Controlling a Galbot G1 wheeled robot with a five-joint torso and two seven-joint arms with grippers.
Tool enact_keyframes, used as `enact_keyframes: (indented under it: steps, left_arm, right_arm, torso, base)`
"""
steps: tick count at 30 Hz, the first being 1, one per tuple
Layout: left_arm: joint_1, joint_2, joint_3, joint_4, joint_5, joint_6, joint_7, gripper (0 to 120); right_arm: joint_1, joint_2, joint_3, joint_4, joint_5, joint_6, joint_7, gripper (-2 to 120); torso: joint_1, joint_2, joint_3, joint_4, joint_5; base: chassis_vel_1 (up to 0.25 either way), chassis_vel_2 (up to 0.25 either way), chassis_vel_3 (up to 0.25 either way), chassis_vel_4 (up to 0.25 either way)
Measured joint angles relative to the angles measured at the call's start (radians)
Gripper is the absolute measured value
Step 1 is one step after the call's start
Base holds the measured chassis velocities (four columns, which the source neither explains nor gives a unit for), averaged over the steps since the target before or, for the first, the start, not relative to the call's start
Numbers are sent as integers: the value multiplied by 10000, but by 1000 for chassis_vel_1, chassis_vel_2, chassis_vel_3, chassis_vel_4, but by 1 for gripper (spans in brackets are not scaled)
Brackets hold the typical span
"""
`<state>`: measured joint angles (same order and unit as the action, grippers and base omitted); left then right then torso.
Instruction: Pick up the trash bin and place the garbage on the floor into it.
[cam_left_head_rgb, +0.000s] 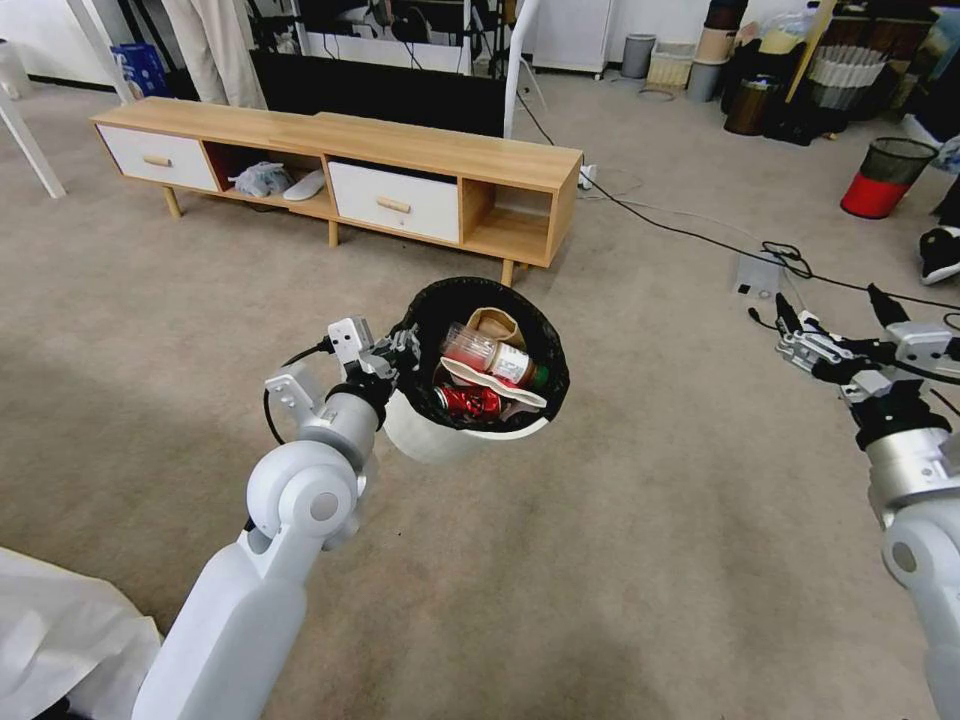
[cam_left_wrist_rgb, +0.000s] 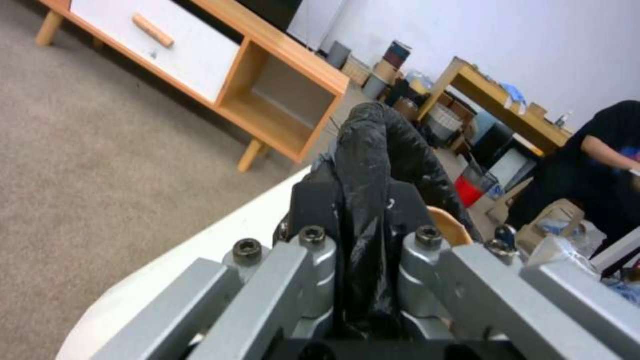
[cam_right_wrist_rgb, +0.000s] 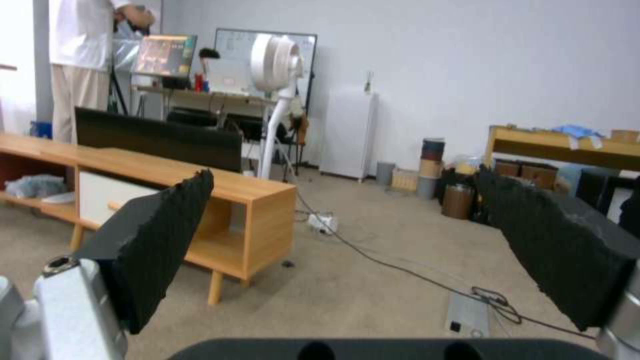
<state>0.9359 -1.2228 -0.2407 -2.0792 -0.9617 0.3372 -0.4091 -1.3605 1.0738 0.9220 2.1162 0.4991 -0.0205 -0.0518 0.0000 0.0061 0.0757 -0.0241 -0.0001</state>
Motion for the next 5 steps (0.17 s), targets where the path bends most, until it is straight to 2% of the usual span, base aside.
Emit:
enact_keyframes:
  steps: [1,3,5]
  left_arm:
    - [0,0,0,0,0,0,0,7]
    - [71,-75,-23,-6,106,-50,58,7]
    - [91,-123,-27,-6,170,-74,74,7]
  right_arm:
    - [0,0,0,0,0,0,0,100]
    - [-217,540,202,129,-161,210,-164,100]
    - [-262,758,267,173,-212,262,-205,100]
  torso:
    - [0,0,0,0,0]
    - [0,0,0,1,1]
    - [0,1,0,1,0]
  base:
    - [0,0,0,0]
    - [0,0,0,0]
    - [0,0,0,0]
